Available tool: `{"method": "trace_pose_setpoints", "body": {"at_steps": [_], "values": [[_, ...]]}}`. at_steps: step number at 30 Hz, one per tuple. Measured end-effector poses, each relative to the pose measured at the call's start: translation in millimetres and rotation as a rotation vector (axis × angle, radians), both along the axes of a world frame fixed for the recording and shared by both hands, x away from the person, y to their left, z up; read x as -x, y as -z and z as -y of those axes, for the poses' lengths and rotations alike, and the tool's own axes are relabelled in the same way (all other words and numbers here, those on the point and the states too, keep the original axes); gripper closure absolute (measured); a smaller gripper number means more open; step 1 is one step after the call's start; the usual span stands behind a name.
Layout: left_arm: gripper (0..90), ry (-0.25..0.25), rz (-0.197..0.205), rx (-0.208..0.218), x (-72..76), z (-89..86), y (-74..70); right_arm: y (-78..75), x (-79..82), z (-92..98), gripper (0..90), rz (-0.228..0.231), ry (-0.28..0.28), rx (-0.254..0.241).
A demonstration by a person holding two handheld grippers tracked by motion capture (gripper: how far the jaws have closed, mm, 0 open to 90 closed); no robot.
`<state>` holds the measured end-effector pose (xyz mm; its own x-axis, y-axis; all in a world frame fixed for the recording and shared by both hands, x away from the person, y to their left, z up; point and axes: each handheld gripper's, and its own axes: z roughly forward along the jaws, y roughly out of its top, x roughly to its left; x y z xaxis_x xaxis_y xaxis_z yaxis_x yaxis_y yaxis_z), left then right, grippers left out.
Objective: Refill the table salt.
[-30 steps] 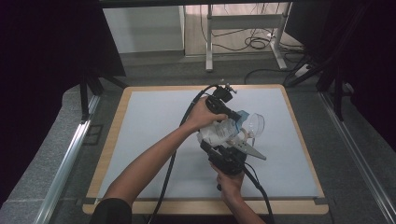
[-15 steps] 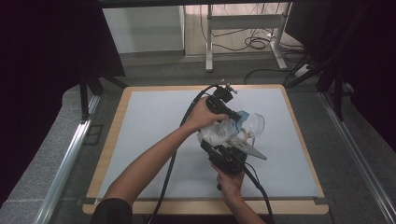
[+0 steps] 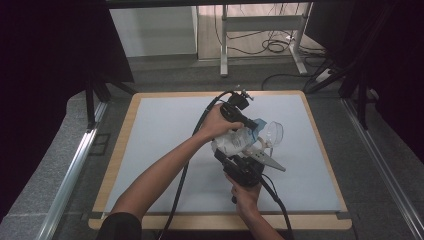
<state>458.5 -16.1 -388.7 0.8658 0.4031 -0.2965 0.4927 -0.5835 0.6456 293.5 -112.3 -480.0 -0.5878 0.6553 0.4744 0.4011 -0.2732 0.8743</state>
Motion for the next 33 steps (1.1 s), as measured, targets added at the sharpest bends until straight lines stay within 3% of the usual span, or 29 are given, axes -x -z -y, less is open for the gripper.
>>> {"method": "trace_pose_setpoints", "body": {"at_steps": [33], "values": [[90.0, 0.005, -0.005, -0.001, -1.1, 1.9, 1.5, -1.9, -0.5, 0.1, 62.6, 0.010, 0.010, -0.001]]}}
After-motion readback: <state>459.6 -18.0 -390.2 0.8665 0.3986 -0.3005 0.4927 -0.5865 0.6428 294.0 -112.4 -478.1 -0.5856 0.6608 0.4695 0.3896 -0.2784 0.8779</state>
